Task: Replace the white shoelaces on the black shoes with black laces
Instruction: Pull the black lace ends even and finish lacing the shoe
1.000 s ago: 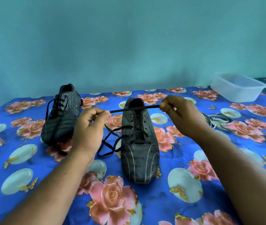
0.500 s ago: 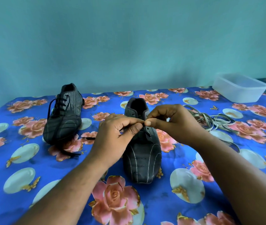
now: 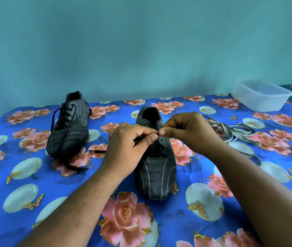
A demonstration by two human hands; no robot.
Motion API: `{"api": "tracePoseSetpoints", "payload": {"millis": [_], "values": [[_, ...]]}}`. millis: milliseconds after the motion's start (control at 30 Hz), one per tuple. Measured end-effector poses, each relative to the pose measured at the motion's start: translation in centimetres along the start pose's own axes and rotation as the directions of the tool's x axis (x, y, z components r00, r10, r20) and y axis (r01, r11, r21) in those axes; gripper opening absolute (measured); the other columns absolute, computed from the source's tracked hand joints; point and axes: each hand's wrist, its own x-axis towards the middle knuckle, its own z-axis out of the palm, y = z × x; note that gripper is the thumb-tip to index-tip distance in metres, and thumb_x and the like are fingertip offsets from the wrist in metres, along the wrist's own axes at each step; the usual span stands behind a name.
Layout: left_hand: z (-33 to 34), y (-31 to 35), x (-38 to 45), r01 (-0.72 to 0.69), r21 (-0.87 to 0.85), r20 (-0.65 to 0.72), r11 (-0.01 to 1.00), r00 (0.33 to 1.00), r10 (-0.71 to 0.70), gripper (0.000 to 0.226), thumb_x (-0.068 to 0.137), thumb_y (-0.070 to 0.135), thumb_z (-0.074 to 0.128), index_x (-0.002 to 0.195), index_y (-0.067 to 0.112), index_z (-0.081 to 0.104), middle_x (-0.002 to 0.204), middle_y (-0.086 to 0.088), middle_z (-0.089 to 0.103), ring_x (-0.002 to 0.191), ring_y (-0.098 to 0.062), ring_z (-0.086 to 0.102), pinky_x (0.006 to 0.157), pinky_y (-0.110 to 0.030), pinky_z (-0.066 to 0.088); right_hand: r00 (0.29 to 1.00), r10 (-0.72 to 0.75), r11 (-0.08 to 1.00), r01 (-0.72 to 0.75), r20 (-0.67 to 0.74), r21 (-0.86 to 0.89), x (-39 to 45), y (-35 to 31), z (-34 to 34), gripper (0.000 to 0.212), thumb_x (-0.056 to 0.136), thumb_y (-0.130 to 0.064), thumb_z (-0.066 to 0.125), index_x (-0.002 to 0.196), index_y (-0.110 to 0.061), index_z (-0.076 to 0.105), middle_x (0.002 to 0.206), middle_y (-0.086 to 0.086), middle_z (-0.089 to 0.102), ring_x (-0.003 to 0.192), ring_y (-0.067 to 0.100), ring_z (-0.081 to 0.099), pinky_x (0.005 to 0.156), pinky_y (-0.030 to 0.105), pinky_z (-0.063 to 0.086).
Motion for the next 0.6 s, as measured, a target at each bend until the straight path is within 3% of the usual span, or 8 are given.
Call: {"api": "tracePoseSetpoints", "payload": {"millis": [100, 233, 367, 467, 500, 600], "values": [[0.1, -0.3, -0.1, 0.017, 0.003, -0.013, 1.000, 1.000, -0.017, 0.025, 0.087, 0.056, 0.062, 0.101, 0.039, 0.074, 0.093, 0.027, 0.073, 0.087, -0.008, 0.062, 0.090, -0.052, 0.044, 0.999, 0.016, 1.000, -0.017, -0.030, -0.023, 0.0, 0.0, -0.1, 0.024, 0.076, -0.043, 0.083, 0.077, -0.020, 0.076, 0.074, 0.012, 0.069, 0.064, 0.016, 0.049, 0.062, 0.031, 0.038], [0.4, -0.5, 0.2, -0.021, 0.058, -0.030, 0.998, 0.999, 0.023, 0.023, 0.087, 0.054, 0.065, 0.097, 0.037, 0.078, 0.093, 0.023, 0.074, 0.091, -0.013, 0.064, 0.086, -0.053, 0.047, 0.999, -0.007, 1.000, 0.007, 0.042, -0.012, -0.1, -0.5, 0.3, 0.017, 0.086, -0.028, 0.080, 0.081, -0.012, 0.077, 0.077, -0.001, 0.072, 0.067, 0.007, 0.058, 0.065, 0.024, 0.045], [0.5, -0.5, 0.2, 0.011, 0.121, -0.080, 0.993, 0.997, -0.002, 0.020, 0.085, 0.053, 0.066, 0.092, 0.039, 0.078, 0.089, 0.023, 0.071, 0.095, -0.015, 0.059, 0.087, -0.053, 0.045, 0.999, -0.038, 0.989, 0.036, -0.017, -0.145, 0.3, 0.6, 0.4, 0.016, 0.096, -0.032, 0.069, 0.084, -0.023, 0.075, 0.079, -0.014, 0.071, 0.074, 0.011, 0.059, 0.073, 0.025, 0.047], [1.0, 0.0, -0.2, 0.089, 0.205, -0.087, 0.975, 0.994, -0.073, 0.018, 0.082, 0.053, 0.067, 0.089, 0.041, 0.078, 0.096, 0.019, 0.062, 0.104, -0.010, 0.049, 0.090, -0.031, 0.025, 0.982, -0.176, 0.931, 0.145, -0.066, -0.336, 0.5, 1.3, 0.7, 0.018, 0.103, -0.029, 0.057, 0.111, -0.031, 0.073, 0.097, -0.023, 0.067, 0.091, -0.001, 0.053, 0.081, 0.018, 0.041], [1.1, 0.1, -0.3, 0.112, 0.234, -0.075, 0.966, 0.992, -0.097, 0.017, 0.082, 0.053, 0.067, 0.089, 0.041, 0.077, 0.100, 0.019, 0.059, 0.107, -0.009, 0.046, 0.086, -0.028, 0.019, 0.976, -0.217, 0.900, 0.189, -0.027, -0.392, 0.6, 1.6, 0.9, 0.023, 0.104, -0.027, 0.054, 0.119, -0.033, 0.071, 0.100, -0.019, 0.065, 0.095, 0.001, 0.051, 0.084, 0.018, 0.040], [1.3, 0.0, -0.3, 0.134, 0.296, -0.067, 0.946, 0.991, -0.120, 0.014, 0.082, 0.052, 0.065, 0.088, 0.042, 0.074, 0.113, 0.020, 0.055, 0.115, -0.011, 0.044, 0.090, -0.031, 0.017, 0.972, -0.221, 0.820, 0.231, 0.083, -0.523, 0.6, 2.2, 1.2, 0.037, 0.102, -0.020, 0.051, 0.129, -0.042, 0.062, 0.103, -0.010, 0.057, 0.101, 0.017, 0.050, 0.089, 0.042, 0.046]]}}
